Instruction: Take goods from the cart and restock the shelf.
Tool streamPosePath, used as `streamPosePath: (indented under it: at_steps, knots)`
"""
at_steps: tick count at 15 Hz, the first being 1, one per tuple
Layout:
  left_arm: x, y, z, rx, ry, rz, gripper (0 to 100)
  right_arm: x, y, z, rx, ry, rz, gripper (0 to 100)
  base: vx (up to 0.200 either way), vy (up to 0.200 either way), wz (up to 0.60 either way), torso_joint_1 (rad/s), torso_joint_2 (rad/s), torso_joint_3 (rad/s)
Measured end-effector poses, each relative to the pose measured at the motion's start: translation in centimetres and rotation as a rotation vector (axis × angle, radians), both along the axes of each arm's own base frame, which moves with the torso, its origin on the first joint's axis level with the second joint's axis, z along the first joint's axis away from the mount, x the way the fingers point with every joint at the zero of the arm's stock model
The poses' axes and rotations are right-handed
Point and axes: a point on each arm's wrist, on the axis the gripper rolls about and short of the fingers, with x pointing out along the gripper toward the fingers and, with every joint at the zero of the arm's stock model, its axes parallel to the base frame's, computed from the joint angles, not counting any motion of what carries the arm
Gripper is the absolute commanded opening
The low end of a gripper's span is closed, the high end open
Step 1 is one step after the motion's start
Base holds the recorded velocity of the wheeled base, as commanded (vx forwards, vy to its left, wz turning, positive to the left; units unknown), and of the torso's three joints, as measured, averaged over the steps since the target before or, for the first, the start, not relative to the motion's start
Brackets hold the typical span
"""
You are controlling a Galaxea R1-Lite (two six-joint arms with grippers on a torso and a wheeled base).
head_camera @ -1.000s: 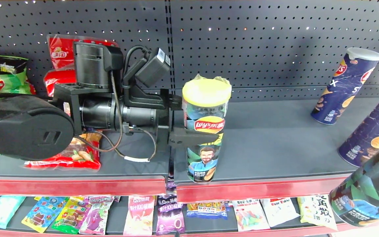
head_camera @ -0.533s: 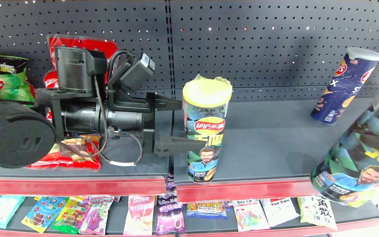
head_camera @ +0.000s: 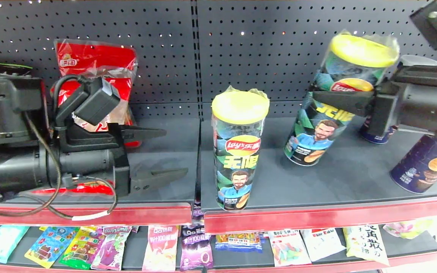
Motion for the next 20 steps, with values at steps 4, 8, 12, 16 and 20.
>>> streamPosePath:
  at_steps: [4,8,12,16,20]
  knots:
    - [-3.1,1.8,-0.2,-0.023,0.02,0.083,100,6.0,3.9,-0.3,0.018,0.015,0.031,0,0.0,0.0,0.0,0.0,0.0,0.0]
    - [-4.5,2.7,-0.1,-0.028,-0.005,0.123,100,9.6,7.3,-1.5,0.017,0.028,0.075,0,0.0,0.0,0.0,0.0,0.0,0.0]
    - [-5.5,3.2,-0.3,-0.061,0.034,0.153,100,12.1,8.8,-3.1,0.007,0.055,0.105,0,0.0,0.0,0.0,0.0,0.0,0.0]
    - [-5.7,3.3,-0.5,-0.069,0.049,0.167,100,13.4,9.5,-3.9,0.005,0.062,0.103,0,0.0,0.0,0.0,0.0,0.0,0.0]
    - [-5.9,3.3,-0.7,-0.067,0.053,0.167,100,13.8,9.8,-4.1,0.014,0.073,0.098,0,0.0,0.0,0.0,0.0,0.0,0.0]
